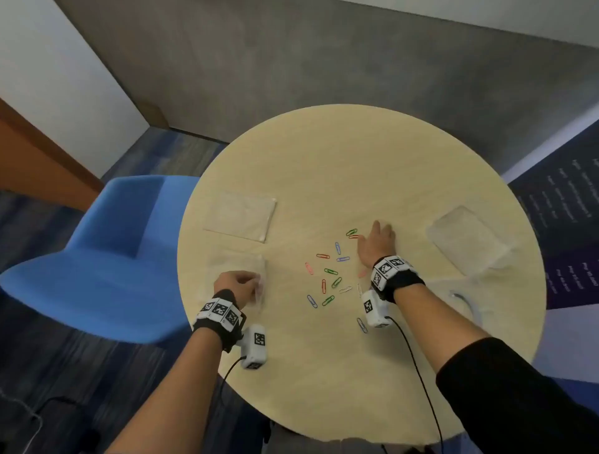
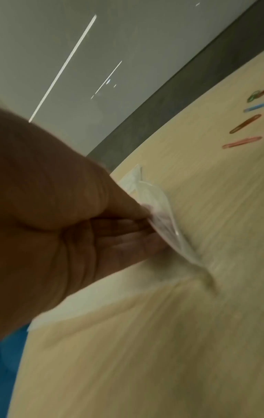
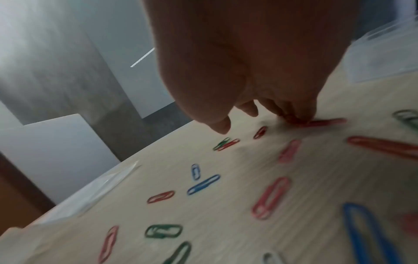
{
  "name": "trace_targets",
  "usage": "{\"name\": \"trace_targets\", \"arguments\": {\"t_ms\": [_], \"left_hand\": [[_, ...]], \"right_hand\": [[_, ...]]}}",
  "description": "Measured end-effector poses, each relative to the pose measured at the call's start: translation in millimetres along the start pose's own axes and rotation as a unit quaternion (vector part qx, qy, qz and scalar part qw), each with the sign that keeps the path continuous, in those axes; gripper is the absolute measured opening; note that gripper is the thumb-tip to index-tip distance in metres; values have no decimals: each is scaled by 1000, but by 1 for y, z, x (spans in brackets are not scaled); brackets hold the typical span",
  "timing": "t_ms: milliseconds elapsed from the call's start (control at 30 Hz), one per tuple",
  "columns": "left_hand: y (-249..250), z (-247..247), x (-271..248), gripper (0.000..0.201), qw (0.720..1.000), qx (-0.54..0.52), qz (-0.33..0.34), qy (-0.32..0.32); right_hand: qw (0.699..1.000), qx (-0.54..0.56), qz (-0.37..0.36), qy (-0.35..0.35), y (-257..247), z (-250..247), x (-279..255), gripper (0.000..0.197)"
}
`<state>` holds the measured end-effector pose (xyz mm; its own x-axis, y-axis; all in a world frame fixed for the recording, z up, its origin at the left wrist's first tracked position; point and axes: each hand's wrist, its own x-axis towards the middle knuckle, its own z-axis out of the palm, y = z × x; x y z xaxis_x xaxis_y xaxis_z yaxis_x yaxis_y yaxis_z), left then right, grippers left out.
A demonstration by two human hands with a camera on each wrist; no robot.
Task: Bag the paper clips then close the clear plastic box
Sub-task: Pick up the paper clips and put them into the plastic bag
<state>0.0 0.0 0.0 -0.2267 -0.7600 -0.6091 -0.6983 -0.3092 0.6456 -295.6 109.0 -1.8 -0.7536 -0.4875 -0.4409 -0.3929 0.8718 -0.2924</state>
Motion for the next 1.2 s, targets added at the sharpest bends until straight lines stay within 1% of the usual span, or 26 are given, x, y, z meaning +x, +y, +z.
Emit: {"name": "trace_targets", "arguments": {"t_ms": [67,133,233,300,333,400,433,500,533,666,733,800,833,900,933,966,1000,1066,1133,1199], "left_hand": [[-4,0,2,10,1000,-23,-11,-9],[-6,0,-3,11,999,-29,-22,-22],[-6,4,-8,15,999,-40,-5,-18],[0,5,-13,12,999,-48,3,-14],[3,5,-15,11,999,-52,1,-14],[9,5,-21,18,998,-57,5,-13],[11,5,-23,20,998,-61,10,-11],[17,6,-29,20,998,-61,22,-5],[19,6,-31,20,998,-56,27,0],[30,17,-45,21,998,-36,55,4],[37,24,-51,21,997,-31,73,0],[43,33,-52,21,996,-22,82,-13],[46,37,-51,22,996,-16,87,-21],[54,46,-48,23,994,2,99,-38],[58,50,-46,23,994,5,103,-46],[62,53,-45,23,993,7,106,-54],[65,55,-43,23,992,11,108,-62],[71,61,-40,23,990,20,112,-79],[75,66,-39,22,989,27,119,-89],[77,70,-41,22,987,32,130,-92]], "right_hand": [[998,-10,-57,-19,-11,4,-5,60],[989,-31,-143,-28,-24,14,-16,59],[963,-106,-245,-50,-29,27,-45,57],[938,-167,-300,-45,-26,33,-66,57],[926,-198,-319,-39,-23,36,-74,58],[904,-240,-354,-19,-13,40,-83,57],[898,-245,-366,-12,-8,41,-84,56],[901,-220,-374,-5,2,42,-83,55],[901,-213,-378,-8,6,42,-81,52],[878,-242,-413,-6,17,31,-80,28],[880,-244,-407,-11,20,21,-76,22],[900,-216,-379,-4,24,12,-68,20],[917,-183,-355,2,26,8,-64,20],[956,-67,-284,25,32,1,-55,21],[969,3,-244,48,35,-2,-51,19],[973,68,-210,69,37,-7,-50,16],[970,130,-183,88,38,-12,-51,12],[952,246,-147,105,34,-23,-62,10],[925,349,-136,71,22,-33,-84,13],[899,420,-128,4,5,-32,-104,16]]}}
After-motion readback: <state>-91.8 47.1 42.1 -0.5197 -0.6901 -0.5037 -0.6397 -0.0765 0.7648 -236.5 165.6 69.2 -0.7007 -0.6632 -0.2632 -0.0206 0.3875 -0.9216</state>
